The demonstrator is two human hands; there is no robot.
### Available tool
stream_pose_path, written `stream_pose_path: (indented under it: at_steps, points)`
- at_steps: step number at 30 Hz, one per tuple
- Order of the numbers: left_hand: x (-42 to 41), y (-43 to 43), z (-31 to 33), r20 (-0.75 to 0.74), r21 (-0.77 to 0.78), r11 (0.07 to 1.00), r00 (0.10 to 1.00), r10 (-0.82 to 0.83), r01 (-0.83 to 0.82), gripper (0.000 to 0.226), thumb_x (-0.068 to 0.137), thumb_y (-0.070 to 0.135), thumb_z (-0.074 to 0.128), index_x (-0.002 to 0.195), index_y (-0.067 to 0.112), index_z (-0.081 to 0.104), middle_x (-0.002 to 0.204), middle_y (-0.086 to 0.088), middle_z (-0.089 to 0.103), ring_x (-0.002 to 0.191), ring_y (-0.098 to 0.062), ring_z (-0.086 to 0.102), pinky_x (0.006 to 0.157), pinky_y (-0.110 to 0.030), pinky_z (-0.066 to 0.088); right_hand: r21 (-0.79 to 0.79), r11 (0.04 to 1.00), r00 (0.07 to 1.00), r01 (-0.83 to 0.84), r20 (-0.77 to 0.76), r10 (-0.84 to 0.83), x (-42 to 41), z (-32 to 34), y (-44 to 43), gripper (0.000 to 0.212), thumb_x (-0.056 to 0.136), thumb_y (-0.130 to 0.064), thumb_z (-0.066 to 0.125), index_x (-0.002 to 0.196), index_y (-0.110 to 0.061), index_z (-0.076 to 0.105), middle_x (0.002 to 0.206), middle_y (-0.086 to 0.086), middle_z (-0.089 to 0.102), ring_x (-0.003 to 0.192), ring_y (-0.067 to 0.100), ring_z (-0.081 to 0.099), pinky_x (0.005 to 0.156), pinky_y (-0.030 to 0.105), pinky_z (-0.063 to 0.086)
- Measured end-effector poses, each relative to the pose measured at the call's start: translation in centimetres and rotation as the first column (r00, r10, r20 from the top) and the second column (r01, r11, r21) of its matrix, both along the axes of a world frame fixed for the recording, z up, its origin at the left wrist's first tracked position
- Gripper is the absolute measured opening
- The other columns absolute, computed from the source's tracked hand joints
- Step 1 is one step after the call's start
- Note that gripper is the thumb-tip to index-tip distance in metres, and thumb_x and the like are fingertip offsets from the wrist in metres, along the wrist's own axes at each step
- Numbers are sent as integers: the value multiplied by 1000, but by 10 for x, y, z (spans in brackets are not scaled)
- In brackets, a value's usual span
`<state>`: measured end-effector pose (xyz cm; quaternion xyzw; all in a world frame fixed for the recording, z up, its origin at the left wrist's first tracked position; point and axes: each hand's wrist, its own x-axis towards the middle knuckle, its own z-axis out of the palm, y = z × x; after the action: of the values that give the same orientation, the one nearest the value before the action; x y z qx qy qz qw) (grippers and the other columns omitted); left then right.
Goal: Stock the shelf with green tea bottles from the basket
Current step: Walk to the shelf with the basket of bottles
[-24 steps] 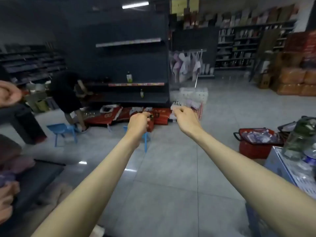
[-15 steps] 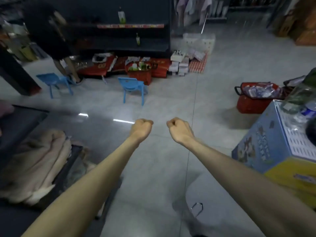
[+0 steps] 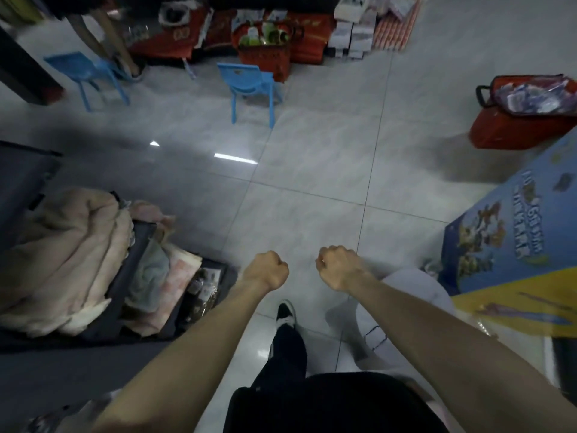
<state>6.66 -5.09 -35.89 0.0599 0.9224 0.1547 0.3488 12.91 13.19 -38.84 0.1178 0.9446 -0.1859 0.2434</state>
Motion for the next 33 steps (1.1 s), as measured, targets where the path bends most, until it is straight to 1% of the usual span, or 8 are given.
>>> stream_pose_path:
  at_steps: [4, 12, 16, 17, 24, 28, 30, 33]
  points:
    - [-48, 3, -12, 19, -6, 999, 999, -49, 49, 32, 98, 24, 47, 108, 2, 67, 121, -22, 68, 107, -40, 66, 90, -40, 54, 57, 998, 999, -24, 43, 22, -43, -10, 9, 39, 108, -32, 32, 124, -8, 59, 128, 14, 63, 117, 33, 57, 103, 42, 40]
    - [-149, 14, -33, 183, 19, 997, 980, -76, 73, 31, 102, 28, 44, 107, 4, 64, 120, -15, 67, 106, -34, 65, 93, -37, 54, 80, 996, 995, -33, 97, 26, -147, -18, 5, 36, 107, -27, 35, 125, -9, 60, 128, 13, 63, 119, 32, 57, 102, 41, 41]
    - [-198, 29, -40, 236, 45, 999, 971, -31, 21, 31, 101, 24, 47, 75, 11, 56, 95, -8, 65, 91, -28, 65, 78, -30, 50, 76, 997, 997, -17, 72, 11, -188, -23, 13, 36, 108, -28, 35, 125, -9, 60, 127, 12, 63, 119, 32, 57, 102, 41, 41]
    - [-212, 34, -42, 228, 35, 999, 973, -35, 28, 31, 101, 25, 47, 73, 12, 54, 93, -8, 63, 88, -28, 63, 77, -29, 47, 81, 997, 997, -17, 80, 10, -199, -24, 19, 36, 107, -29, 36, 126, -9, 60, 128, 12, 63, 120, 32, 57, 103, 41, 41]
    - [-315, 89, -61, 217, -3, 1000, 976, 18, -17, 27, 102, 26, 47, 85, 8, 55, 103, -13, 65, 89, -28, 60, 78, -28, 44, 112, 990, 987, -86, 146, 69, -303, -54, 87, 35, 103, -23, 42, 130, -7, 58, 132, 12, 60, 121, 32, 56, 102, 42, 41]
    - [-379, 127, -54, 219, -67, 997, 974, 54, -40, 36, 107, 29, 42, 122, 3, 62, 129, -15, 62, 101, -29, 58, 85, -28, 42, 83, 987, 984, -140, 125, 129, -374, -51, 127, 31, 106, -22, 40, 126, -8, 58, 129, 12, 61, 120, 32, 57, 102, 41, 41]
    - [-412, 149, -47, 222, -94, 995, 974, 53, -33, 39, 107, 29, 40, 128, 3, 60, 131, -15, 60, 110, -31, 61, 88, -32, 45, 58, 990, 984, -132, 128, 123, -407, -44, 149, 32, 106, -24, 38, 125, -7, 57, 128, 13, 60, 121, 34, 56, 102, 42, 41]
    - [-462, 184, -41, 168, -68, 996, 983, 68, -57, 29, 103, 26, 42, 92, 6, 61, 102, -14, 64, 97, -33, 66, 78, -33, 48, 27, 996, 991, -91, 101, 88, -459, -37, 183, 33, 107, -25, 36, 124, -5, 58, 127, 15, 61, 121, 35, 56, 101, 43, 41]
